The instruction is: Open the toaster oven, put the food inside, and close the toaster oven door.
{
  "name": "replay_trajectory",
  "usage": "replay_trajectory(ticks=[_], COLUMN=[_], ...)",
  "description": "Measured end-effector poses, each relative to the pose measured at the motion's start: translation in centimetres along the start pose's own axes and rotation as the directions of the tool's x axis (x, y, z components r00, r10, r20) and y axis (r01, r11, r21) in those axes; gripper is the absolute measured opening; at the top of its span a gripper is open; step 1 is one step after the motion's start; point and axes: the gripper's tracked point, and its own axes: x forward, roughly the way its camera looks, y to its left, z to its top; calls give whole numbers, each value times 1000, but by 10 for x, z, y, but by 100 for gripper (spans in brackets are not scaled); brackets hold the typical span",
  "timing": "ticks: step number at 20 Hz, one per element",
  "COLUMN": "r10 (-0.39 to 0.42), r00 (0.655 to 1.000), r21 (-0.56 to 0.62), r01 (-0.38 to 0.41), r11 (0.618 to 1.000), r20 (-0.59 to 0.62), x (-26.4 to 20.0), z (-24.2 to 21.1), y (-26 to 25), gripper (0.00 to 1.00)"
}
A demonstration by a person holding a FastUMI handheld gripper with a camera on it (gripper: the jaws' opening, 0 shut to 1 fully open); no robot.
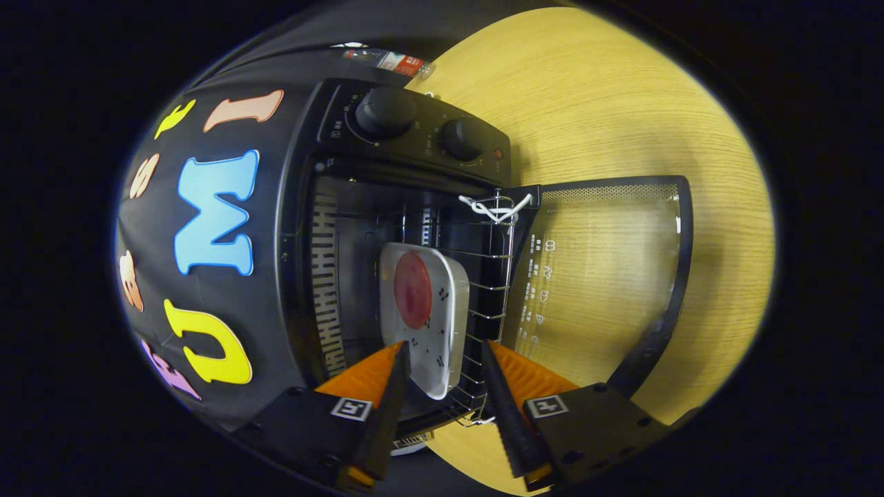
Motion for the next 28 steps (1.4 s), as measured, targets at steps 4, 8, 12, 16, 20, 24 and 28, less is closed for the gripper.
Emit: replay_trajectory(ticks=[4, 8, 12, 16, 20, 24, 28], r10=[15, 5, -32, -62, -109, -173, -240], r00=[1000, 995, 990, 989, 985, 976, 966], r21=[-90, -330, -546, -703, -795, -871, -923], r01=[-17, -38, -48, -51, -44, -30, 0], r11=[996, 943, 836, 710, 604, 490, 384], r20=[-23, -99, -137, -135, -137, -131, -100], x=[-23, -50, -73, -92, -96, -98, -91], z=[-4, -23, -31, -31, -27, -31, -26], y=[-1, -17, -44, -68, -92, -117, -136], gripper=[96, 97, 98, 97, 98, 98, 98])
